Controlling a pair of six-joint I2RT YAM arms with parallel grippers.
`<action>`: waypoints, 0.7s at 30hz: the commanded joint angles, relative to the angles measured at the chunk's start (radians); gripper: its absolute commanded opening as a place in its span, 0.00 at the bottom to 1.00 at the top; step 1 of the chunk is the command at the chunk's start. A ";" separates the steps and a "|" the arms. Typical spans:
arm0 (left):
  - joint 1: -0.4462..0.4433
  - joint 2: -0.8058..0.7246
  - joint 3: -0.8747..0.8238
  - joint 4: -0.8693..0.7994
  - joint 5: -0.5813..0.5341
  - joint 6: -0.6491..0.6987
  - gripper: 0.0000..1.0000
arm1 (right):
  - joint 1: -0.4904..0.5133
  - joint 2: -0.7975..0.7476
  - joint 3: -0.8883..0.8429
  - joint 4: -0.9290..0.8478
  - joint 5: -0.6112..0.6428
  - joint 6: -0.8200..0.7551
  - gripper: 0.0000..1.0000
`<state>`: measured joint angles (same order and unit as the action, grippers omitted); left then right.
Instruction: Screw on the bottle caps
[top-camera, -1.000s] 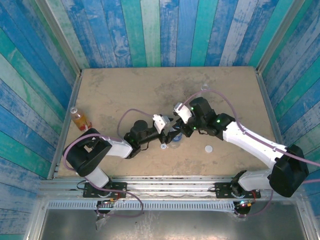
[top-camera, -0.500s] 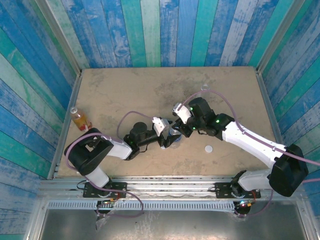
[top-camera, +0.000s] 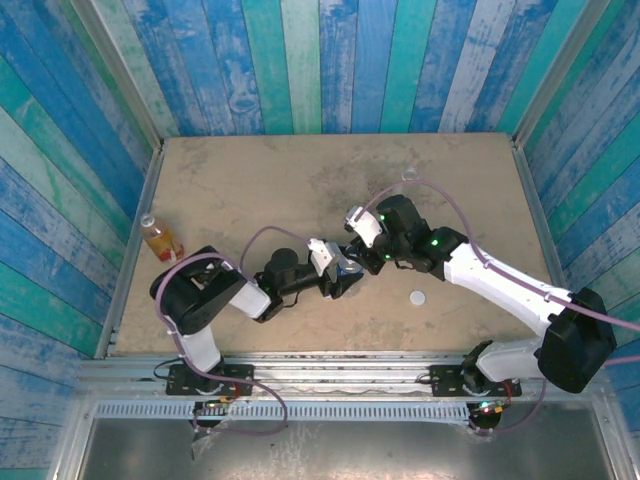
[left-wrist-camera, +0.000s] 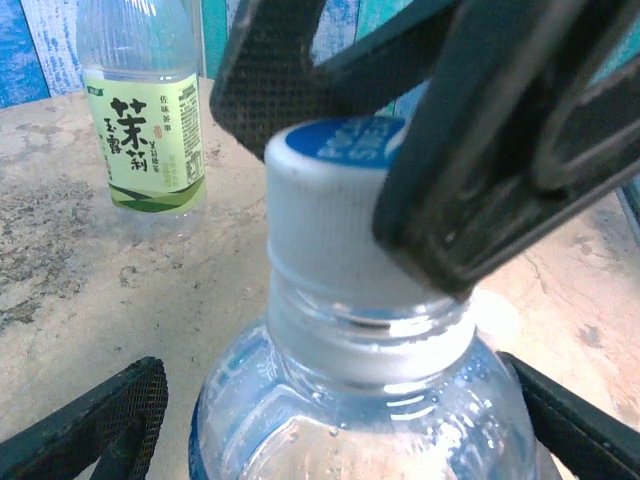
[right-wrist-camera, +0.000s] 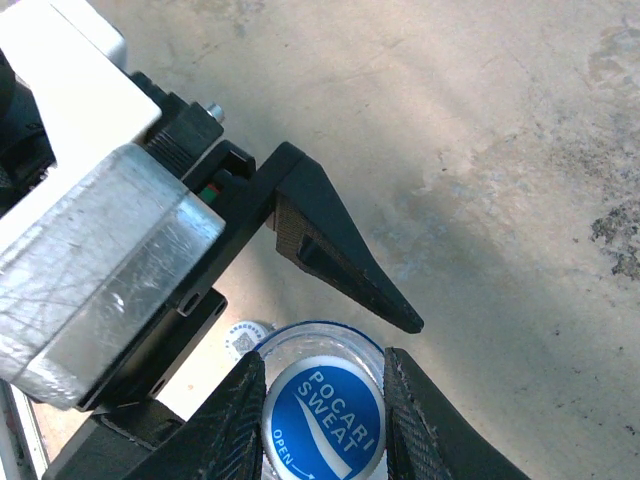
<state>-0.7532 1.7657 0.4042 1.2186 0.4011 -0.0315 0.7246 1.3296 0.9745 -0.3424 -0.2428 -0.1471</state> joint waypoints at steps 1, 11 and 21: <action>-0.008 0.050 -0.005 0.045 -0.013 -0.004 0.85 | 0.005 0.028 -0.002 -0.075 0.014 -0.005 0.27; -0.015 0.103 -0.021 0.130 -0.016 -0.002 0.80 | 0.005 0.031 0.001 -0.078 0.013 -0.004 0.27; -0.022 0.078 -0.023 0.095 -0.023 -0.008 0.64 | 0.005 0.031 0.000 -0.084 0.016 -0.003 0.27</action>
<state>-0.7708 1.8355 0.3855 1.3186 0.3923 -0.0406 0.7246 1.3388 0.9810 -0.3408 -0.2424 -0.1471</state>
